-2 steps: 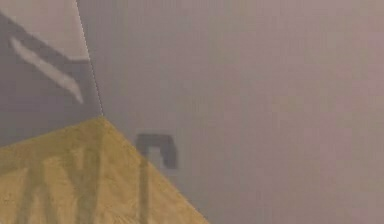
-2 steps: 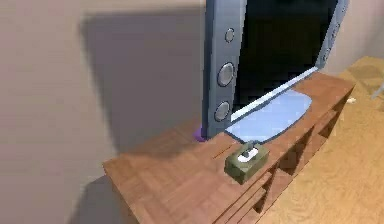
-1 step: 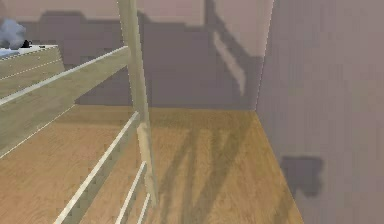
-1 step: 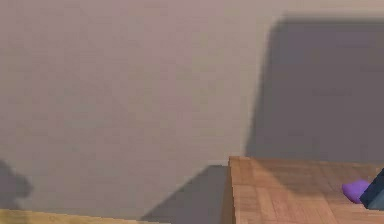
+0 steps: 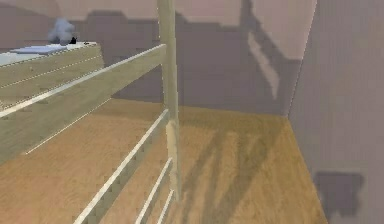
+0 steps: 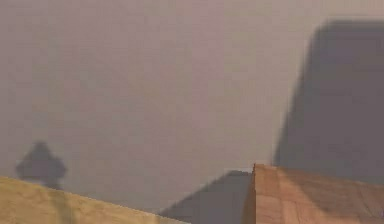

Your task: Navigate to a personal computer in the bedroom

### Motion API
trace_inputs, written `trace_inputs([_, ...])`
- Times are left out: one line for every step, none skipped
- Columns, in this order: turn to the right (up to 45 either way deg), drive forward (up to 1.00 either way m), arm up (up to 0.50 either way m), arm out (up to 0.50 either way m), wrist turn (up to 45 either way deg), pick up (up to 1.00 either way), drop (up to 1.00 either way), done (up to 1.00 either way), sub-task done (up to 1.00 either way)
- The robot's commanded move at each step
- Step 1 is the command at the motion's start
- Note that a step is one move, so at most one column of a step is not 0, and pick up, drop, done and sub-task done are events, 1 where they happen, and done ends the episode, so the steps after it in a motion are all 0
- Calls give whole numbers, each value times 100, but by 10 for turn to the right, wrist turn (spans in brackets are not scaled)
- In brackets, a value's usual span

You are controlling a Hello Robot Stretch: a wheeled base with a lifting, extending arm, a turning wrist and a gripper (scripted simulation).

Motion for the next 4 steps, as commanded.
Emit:
trace_inputs([0, 5, 0, 0, 0, 0, 0, 0, 0])
trace_inputs([120, 0, 0, 0, 0, 0, 0, 0, 0])
trace_inputs([0, 100, 0, 0, 0, 0, 0, 0, 0])
trace_inputs([0, 25, 0, 0, 0, 0, 0, 0, 0])
